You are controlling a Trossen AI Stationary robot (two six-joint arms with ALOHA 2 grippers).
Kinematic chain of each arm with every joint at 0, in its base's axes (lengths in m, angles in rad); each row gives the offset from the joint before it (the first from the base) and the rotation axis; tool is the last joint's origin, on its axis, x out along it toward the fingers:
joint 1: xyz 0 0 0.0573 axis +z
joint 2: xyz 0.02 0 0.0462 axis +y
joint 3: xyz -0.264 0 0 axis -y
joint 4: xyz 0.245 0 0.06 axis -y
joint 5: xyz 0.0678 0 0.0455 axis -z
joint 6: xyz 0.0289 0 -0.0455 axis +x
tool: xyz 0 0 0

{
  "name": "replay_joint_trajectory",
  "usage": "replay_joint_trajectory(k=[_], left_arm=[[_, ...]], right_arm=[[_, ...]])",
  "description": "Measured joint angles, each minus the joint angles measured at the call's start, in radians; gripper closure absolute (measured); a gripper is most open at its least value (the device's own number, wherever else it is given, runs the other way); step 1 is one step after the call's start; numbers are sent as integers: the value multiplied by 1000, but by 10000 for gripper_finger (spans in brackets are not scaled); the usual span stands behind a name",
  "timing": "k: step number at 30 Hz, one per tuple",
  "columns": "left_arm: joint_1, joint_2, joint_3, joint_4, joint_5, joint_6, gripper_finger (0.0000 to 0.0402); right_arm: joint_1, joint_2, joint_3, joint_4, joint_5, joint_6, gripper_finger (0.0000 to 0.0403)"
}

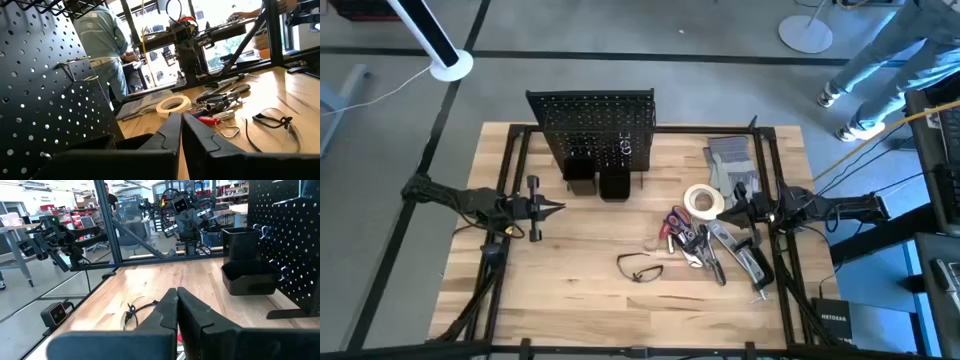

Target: Hang tools onto peg board

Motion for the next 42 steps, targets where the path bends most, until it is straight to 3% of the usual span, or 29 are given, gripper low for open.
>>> replay_joint_trajectory(k=[42], left_arm=[[0,0,0,0,0,0,396]], right_arm=[[0,0,0,-1,21,-18,395]])
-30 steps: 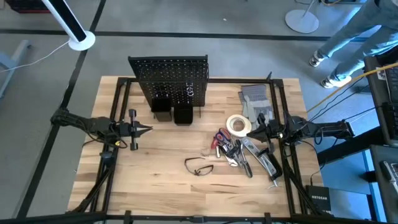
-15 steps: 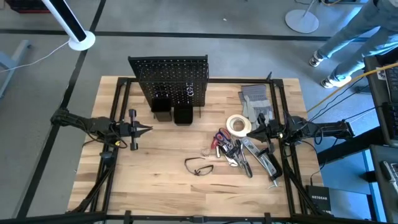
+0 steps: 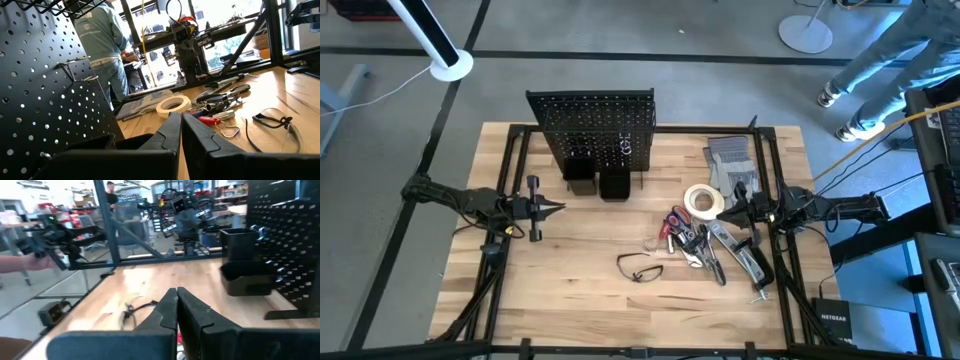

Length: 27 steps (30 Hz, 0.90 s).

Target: Hang tools onto peg board

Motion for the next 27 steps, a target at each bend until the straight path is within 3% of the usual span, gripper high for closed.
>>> replay_joint_trajectory(k=[7,12,16,22,27], left_arm=[[0,0,0,0,0,0,396],[0,0,0,0,0,-141,396],[0,0,0,0,0,-273,396],[0,0,0,2,-7,-601,396],[17,0,0,5,-30,-581,396]], right_arm=[[0,0,-1,5,138,-21,395],[0,0,-1,-1,45,199,395],[0,0,-1,7,7,225,395],[0,0,-2,53,126,323,395],[0,1,-2,67,232,285,395]])
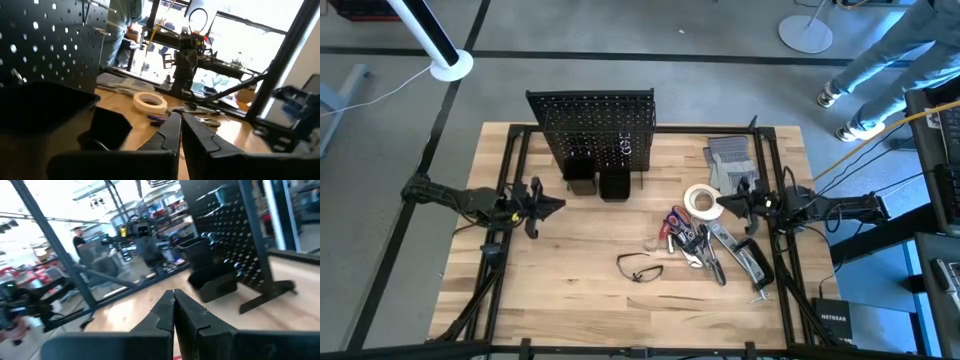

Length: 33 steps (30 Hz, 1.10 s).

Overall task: Hang tools onto peg board
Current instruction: Put the scissor into the left pegboard organizer bin

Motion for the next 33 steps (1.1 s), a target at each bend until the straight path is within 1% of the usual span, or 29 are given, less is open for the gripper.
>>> replay_joint_trajectory(k=[3,5,8,10,14,20,22,24,29,31,33], left_arm=[[18,0,0,5,0,37,396],[29,1,0,35,-1,52,396],[39,2,0,60,3,106,396],[42,2,1,60,8,127,396],[44,3,1,60,27,123,396],[43,3,1,60,50,103,396],[43,3,1,60,50,103,396],[43,3,1,60,58,102,396],[43,27,1,55,68,104,396],[43,41,2,51,68,108,396],[43,56,2,49,68,113,396]], right_arm=[[0,39,0,43,34,-42,395],[0,87,0,110,43,-72,395],[0,192,1,228,30,-96,395],[0,277,19,249,10,-95,395],[1,457,138,172,-12,-92,395],[1,714,353,-65,-67,-116,395],[1,790,400,-102,-79,-91,395],[0,861,429,-105,-81,-66,395],[-2,1029,492,-98,-61,-63,392],[-1,1093,517,-99,-62,-60,379],[0,1150,545,-121,-62,-58,357]])
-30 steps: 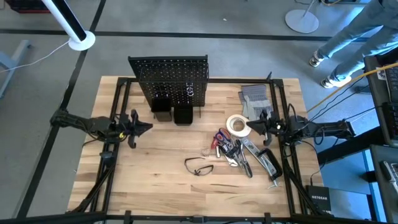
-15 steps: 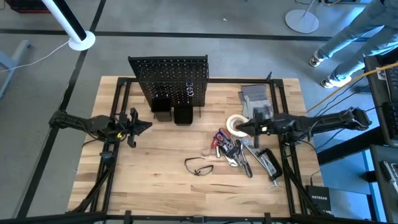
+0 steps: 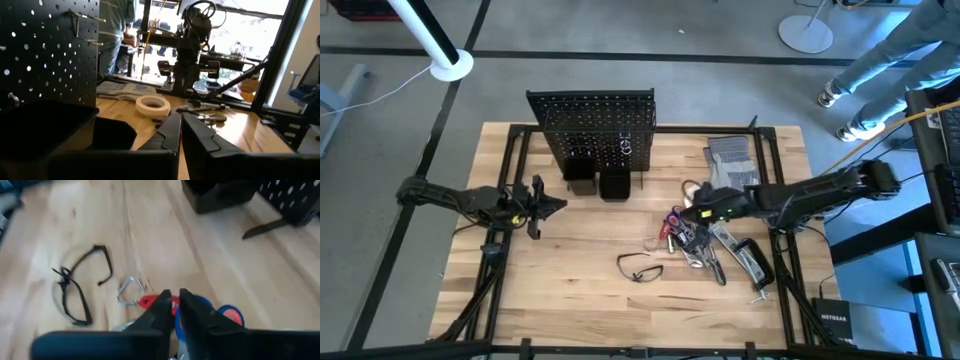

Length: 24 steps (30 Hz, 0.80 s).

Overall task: Hang tools onto peg board
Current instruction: Put the scissor into the left pegboard organizer bin

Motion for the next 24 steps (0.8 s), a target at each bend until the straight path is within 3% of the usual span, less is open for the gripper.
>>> replay_joint_trajectory(k=[6,11,24], left_arm=[[0,36,0,-3,0,2,396],[0,50,1,-4,0,-9,396],[0,52,1,-3,-1,-28,397]], right_arm=[[-29,126,94,-162,4,-5,273],[-75,195,120,-201,-47,-4,229],[-159,343,123,-173,-134,109,214]])
